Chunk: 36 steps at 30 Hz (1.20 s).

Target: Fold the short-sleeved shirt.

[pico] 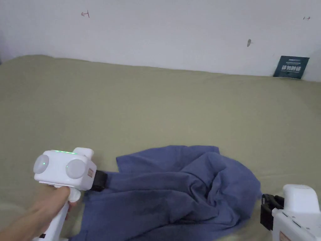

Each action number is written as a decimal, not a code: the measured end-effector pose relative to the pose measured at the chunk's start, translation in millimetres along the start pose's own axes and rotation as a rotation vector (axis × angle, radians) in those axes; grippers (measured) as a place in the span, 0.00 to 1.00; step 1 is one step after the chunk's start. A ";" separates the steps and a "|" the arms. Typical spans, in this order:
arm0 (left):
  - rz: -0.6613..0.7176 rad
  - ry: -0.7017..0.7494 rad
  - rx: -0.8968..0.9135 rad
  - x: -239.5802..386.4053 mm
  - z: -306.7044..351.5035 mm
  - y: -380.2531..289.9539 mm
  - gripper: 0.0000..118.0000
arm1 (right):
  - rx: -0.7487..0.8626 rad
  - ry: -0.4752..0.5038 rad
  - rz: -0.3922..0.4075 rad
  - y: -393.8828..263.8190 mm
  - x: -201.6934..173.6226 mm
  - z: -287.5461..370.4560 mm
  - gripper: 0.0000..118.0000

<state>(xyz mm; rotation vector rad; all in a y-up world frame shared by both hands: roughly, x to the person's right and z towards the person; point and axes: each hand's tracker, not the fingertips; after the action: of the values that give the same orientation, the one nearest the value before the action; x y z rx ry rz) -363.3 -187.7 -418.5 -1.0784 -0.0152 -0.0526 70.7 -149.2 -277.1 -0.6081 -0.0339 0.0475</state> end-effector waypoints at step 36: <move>0.145 0.019 0.292 -90.2 194.5 -21.1 0.03 | -0.052 0.123 -0.030 121.7 54.3 5.0 0.06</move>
<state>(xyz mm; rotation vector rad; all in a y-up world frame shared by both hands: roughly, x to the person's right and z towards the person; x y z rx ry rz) -451.9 -23.1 -311.5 -0.7848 0.0702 0.0682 120.5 -43.6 -341.7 -0.6609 0.0746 -0.0198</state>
